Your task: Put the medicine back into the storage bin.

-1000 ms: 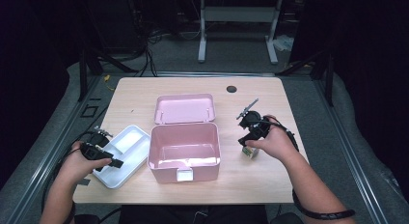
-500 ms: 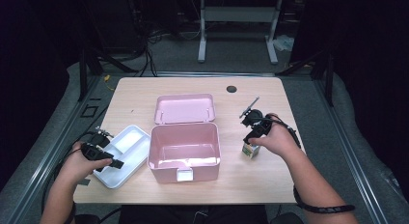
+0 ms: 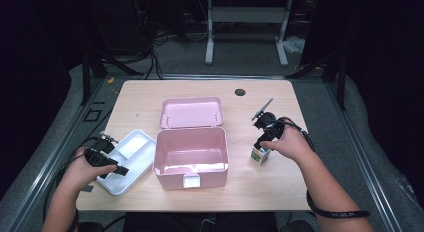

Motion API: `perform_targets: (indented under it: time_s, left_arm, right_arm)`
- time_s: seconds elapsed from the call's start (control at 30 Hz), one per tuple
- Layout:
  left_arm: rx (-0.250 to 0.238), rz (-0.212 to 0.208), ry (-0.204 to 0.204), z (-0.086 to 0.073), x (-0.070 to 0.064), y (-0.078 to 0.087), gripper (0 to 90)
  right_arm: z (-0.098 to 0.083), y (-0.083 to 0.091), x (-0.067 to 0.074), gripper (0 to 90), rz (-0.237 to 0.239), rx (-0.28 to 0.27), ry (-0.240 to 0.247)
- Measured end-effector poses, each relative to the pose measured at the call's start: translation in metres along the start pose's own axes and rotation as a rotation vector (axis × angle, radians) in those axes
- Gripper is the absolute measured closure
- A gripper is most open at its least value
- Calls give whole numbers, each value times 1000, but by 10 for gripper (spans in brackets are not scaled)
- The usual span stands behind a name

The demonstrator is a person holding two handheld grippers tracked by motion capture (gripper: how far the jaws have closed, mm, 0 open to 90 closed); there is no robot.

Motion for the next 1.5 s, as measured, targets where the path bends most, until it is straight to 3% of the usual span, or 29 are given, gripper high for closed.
perform_targets:
  time_s: [0.27, 0.33, 0.53, 0.73, 0.9, 1.0, 1.07, 1.5]
  left_arm:
    - [1, -1, 0, 0, 0, 0, 364]
    - [2, -2, 1, 0, 0, 0, 364]
    - [2, -5, -1, 0, -1, -1, 364]
    - [2, -8, 3, 0, -1, -1, 364]
    - [3, -8, 1, 0, -1, -2, 364]
    - [4, -7, 3, -1, 0, -1, 364]
    - [3, -8, 4, -1, 0, -1, 364]
    - [5, -9, 4, -1, 0, -2, 364]
  right_arm:
    - [-2, -8, 0, 296, 46, 55, 5]
    - [-3, -10, -1, 274, 30, 78, 1]
    - [-4, -17, -3, 263, 53, 104, -20]
    - [-5, -23, -6, 288, 65, 126, -57]
    - [-6, -26, -7, 324, 112, 130, -88]
    - [-7, -26, -9, 347, 102, 140, -98]
    - [-7, -26, -8, 378, 138, 135, -108]
    - [-8, -25, -10, 458, 136, 154, -111]
Point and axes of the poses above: each handheld gripper's, and its own axes: y roughly backward along the jaws, z roughly out of its top, x roughly to its left, the point moved 7 cm from there along -y, roughly forward along the jaws, and after that the axes turned 2 degrees about z, right-handed, at the moved point
